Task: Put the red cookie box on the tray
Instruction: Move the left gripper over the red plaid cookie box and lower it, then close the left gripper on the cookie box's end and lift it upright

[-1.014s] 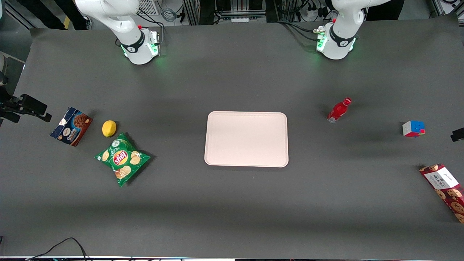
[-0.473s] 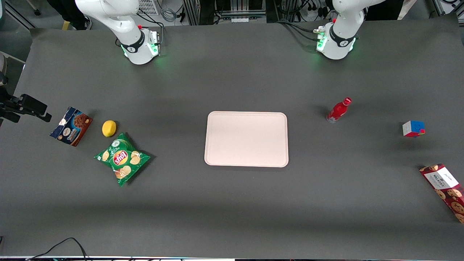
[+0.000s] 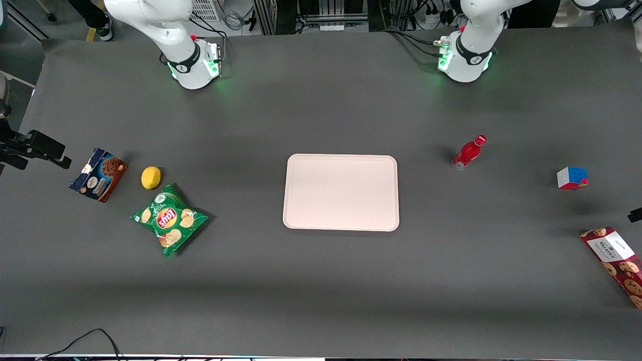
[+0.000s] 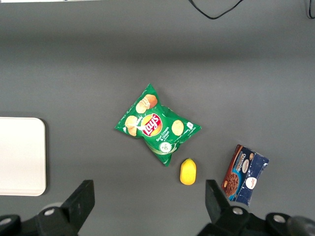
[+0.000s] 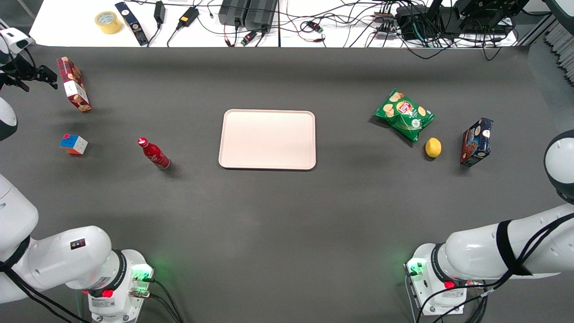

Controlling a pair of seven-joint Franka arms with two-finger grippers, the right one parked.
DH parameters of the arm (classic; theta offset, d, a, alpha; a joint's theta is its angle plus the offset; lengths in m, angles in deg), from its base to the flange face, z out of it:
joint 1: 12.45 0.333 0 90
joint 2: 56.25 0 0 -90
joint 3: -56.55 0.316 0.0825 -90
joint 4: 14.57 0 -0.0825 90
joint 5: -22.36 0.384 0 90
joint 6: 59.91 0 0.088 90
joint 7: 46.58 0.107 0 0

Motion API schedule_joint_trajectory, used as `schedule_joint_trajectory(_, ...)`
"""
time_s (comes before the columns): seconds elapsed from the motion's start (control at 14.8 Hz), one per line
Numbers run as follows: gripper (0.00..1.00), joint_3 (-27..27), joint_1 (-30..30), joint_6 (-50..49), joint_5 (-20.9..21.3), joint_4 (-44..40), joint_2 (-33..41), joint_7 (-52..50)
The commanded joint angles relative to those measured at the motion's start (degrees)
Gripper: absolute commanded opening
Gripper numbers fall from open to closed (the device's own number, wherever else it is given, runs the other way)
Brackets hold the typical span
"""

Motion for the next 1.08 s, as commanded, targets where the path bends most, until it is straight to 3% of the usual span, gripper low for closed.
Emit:
schedule_joint_trajectory(0.0,1.00,0.3,-0.3,0.1,-1.1,-7.2,-6.1,1.0)
schedule_joint_trajectory(0.14,1.00,0.1,-0.3,0.1,-1.6,-9.9,-8.4,0.8)
schedule_joint_trajectory(0.34,1.00,0.0,-0.4,-0.4,-6.3,-15.3,-12.9,0.8)
schedule_joint_trajectory(0.74,1.00,-0.1,-0.7,0.2,-6.9,-22.4,-18.6,0.7)
schedule_joint_trajectory(1.01,1.00,-0.1,-0.5,1.3,-11.4,-24.2,-20.5,0.2)
